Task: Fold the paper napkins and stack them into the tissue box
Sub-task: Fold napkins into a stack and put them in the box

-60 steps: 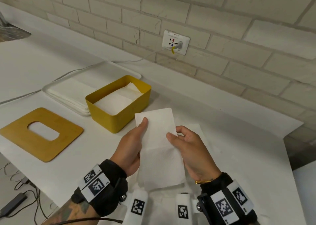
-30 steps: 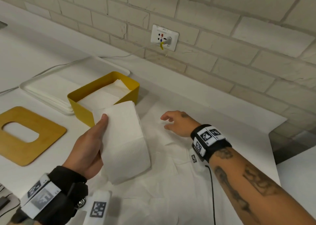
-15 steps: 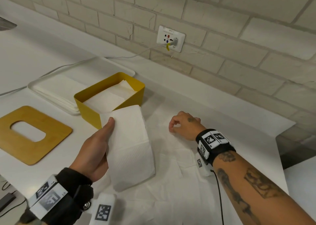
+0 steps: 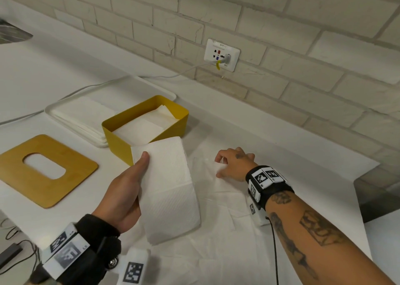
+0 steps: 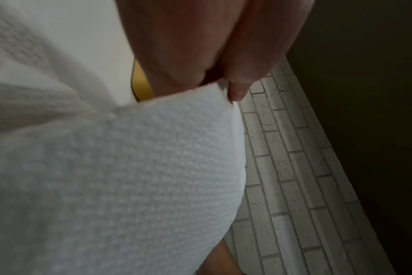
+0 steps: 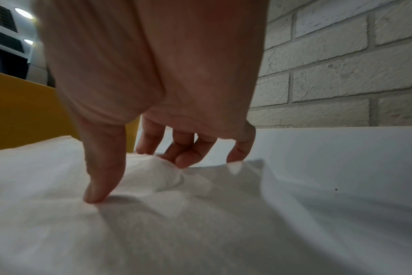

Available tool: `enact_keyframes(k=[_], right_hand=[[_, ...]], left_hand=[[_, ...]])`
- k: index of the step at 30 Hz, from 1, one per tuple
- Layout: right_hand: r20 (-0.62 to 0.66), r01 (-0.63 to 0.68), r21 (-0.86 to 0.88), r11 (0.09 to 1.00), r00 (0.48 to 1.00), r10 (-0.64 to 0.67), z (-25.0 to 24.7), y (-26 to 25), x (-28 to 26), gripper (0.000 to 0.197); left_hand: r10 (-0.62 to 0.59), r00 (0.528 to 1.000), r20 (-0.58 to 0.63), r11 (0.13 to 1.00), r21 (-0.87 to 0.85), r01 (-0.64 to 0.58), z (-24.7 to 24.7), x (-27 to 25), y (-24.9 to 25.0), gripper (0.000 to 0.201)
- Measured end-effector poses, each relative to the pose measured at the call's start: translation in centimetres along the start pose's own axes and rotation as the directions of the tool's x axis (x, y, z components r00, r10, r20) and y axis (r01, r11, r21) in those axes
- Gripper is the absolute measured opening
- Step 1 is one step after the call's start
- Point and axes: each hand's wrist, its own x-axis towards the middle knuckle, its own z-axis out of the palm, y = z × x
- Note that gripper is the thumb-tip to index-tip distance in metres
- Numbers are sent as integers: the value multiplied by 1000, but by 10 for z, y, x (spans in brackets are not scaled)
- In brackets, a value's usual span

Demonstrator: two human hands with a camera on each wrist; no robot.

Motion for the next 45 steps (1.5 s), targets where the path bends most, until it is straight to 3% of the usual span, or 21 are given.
enact_keyframes(k=[4, 17, 24, 27, 29, 32, 37, 40, 42, 45], right_hand=[[-106, 11, 44, 999, 994, -6, -1, 3, -4, 16], [-231, 116, 249, 962, 971, -57, 1, 13, -30, 12], [-322, 126, 452, 883, 946, 30, -24, 16, -54, 7], [-387, 134, 652, 746, 905, 176, -29, 27, -71, 4], [-406, 157, 789, 594, 860, 311, -26, 36, -86, 2], [-328, 175, 922, 344, 827, 457, -17, 38, -118, 1], [-190, 272, 959, -81, 829, 526, 4, 30, -182, 18], [-46, 224, 930, -290, 857, 514, 31, 20, -211, 26], [48, 143, 927, -346, 871, 489, 49, 10, -226, 22], [105, 40, 949, -313, 896, 431, 67, 2, -241, 17]], left_hand=[[-4, 1000, -2, 1000, -1, 4, 0, -1, 0, 33], [12, 1000, -10, 1000, 20, -11, 4, -2, 1, 38], [23, 1000, -11, 1000, 8, -23, -1, -6, 7, 42], [23, 1000, -14, 1000, -7, -23, -3, -7, 9, 44], [37, 999, -8, 999, -11, -37, -3, -10, 10, 43], [55, 998, 5, 998, -14, -55, -1, -15, 10, 40], [36, 997, 70, 999, -25, -35, 9, -32, 3, 39], [-18, 992, 128, 1000, -1, 19, 19, -45, -7, 37], [-88, 984, 155, 995, 57, 80, 26, -52, -16, 43], [-185, 965, 188, 976, 150, 158, 33, -58, -27, 46]])
